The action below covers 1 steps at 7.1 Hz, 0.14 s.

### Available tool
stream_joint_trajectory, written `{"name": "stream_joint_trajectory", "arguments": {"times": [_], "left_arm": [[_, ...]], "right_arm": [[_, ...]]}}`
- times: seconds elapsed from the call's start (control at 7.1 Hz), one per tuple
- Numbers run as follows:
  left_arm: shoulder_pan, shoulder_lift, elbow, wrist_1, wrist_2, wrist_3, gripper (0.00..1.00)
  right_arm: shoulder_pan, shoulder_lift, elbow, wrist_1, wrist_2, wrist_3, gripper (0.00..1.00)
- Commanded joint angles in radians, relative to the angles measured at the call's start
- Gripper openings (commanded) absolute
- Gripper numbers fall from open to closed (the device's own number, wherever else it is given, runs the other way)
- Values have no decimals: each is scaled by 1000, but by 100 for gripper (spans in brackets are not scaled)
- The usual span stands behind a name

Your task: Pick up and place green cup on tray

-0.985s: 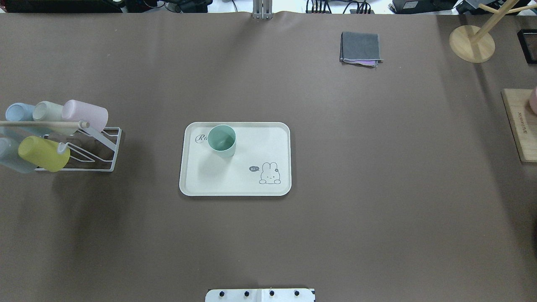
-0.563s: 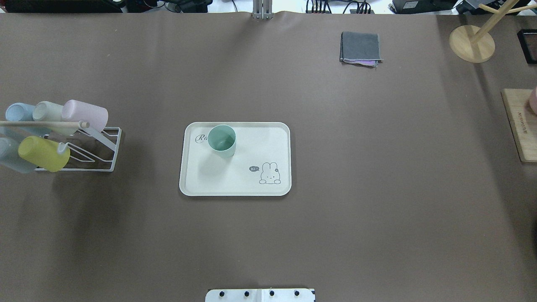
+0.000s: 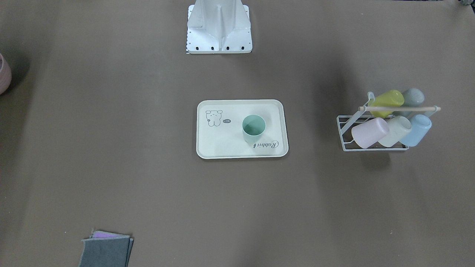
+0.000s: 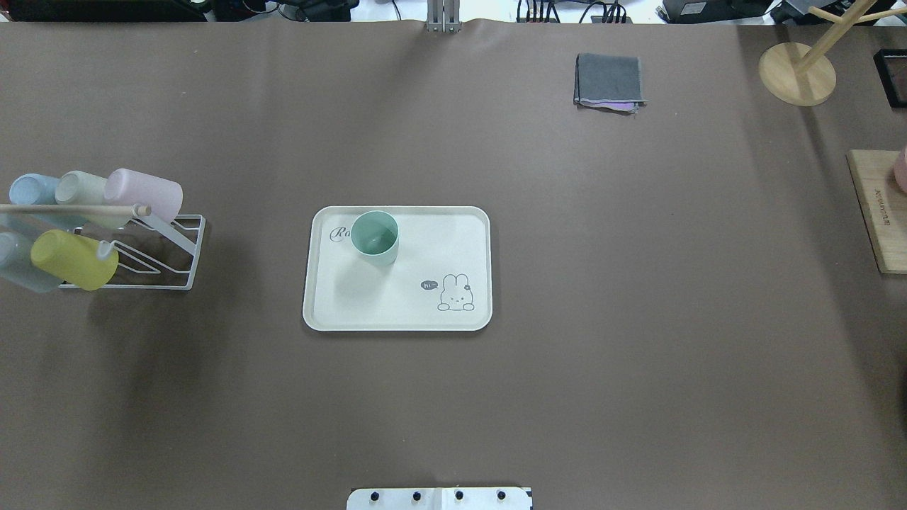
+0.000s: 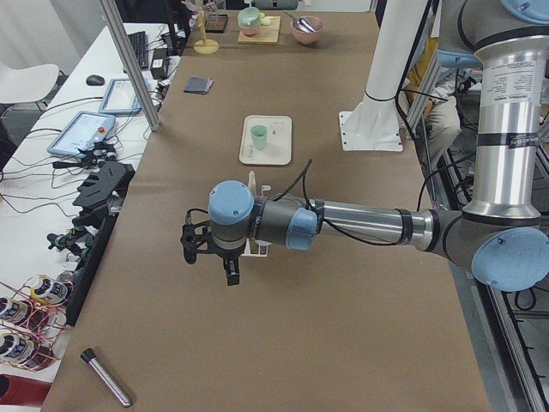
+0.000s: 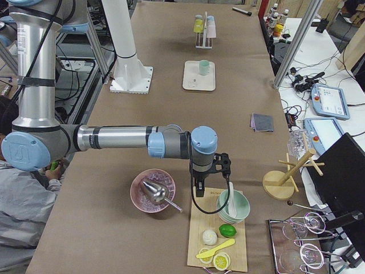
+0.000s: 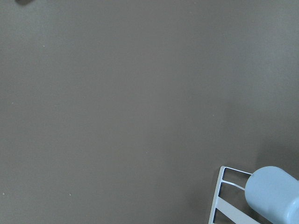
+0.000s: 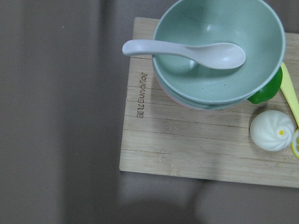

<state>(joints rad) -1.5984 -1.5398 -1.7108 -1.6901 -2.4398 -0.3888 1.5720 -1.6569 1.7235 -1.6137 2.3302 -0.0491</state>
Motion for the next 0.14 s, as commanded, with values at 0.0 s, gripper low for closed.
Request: {"name": "stream_joint_trajectory", "arguments": {"times": [0.0], "left_arm": [[8, -2, -9, 12, 1, -1, 98]], "right_arm": [[0, 0, -1, 0, 0, 0, 100]]}}
